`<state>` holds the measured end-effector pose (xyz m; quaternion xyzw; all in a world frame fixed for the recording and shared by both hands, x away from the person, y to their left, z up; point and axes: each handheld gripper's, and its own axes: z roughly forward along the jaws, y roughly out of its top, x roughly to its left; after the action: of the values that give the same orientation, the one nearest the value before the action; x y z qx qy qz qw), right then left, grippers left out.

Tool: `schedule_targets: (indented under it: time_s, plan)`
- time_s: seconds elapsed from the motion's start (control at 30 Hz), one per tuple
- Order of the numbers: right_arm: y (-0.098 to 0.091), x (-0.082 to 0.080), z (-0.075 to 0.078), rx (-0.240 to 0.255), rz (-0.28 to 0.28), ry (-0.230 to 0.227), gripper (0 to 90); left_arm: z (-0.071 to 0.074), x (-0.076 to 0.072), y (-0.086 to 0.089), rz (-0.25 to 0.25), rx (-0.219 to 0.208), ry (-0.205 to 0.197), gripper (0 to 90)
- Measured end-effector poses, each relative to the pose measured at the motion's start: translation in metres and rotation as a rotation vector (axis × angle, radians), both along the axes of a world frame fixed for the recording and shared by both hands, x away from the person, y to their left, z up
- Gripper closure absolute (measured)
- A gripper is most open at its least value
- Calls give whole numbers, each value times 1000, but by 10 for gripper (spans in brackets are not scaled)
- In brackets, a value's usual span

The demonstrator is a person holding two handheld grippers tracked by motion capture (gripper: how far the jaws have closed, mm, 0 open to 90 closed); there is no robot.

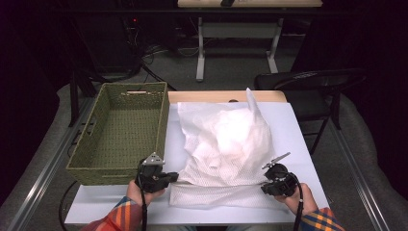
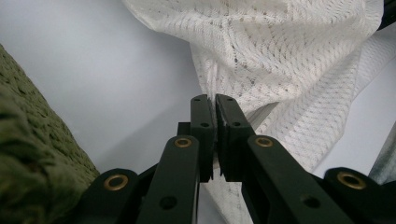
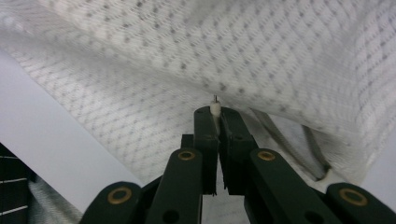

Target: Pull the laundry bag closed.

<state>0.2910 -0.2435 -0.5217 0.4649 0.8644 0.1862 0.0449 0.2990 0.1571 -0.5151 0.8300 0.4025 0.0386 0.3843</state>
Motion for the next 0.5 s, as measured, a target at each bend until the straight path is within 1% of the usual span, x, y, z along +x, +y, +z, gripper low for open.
schedule_targets:
  time_s: [0.03, 0.1, 0.17, 0.23, 0.27, 0.3, 0.33, 0.37, 0.43, 0.47, 0.5]
  plan:
    - [-1, 0, 0, -1, -10, 5, 870, 0, 0, 0, 0, 0, 0, 861]
    - [-4, 0, -1, 1, -12, 2, 870, 0, 0, 0, 0, 1, -1, 861]
    - [-8, 0, -1, -11, -11, -4, 869, 0, 0, 0, 0, 3, 0, 861]
    - [-9, -1, -1, -12, -26, 2, 870, 0, 0, 0, -1, 5, -3, 862]
    - [-11, -1, -1, -17, -24, -3, 869, 0, 0, 0, 0, 6, -3, 862]
    - [-12, -1, -1, -10, -34, -3, 869, 0, 0, 0, -1, 6, -3, 862]
    - [-14, -1, -1, -16, -45, 0, 870, 0, 0, 0, 0, 5, -1, 862]
    - [-18, -1, -1, -24, -45, -8, 870, 0, 0, 0, -1, 7, -3, 862]
    - [-23, -2, -1, -20, -71, -3, 869, 0, 0, 0, 0, 6, -2, 862]
    - [-27, -2, -1, -28, -71, -10, 869, 0, 0, 0, 1, 6, -2, 862]
    - [-31, -2, -1, -25, -81, -11, 870, 0, 0, 0, 1, 10, -5, 862]
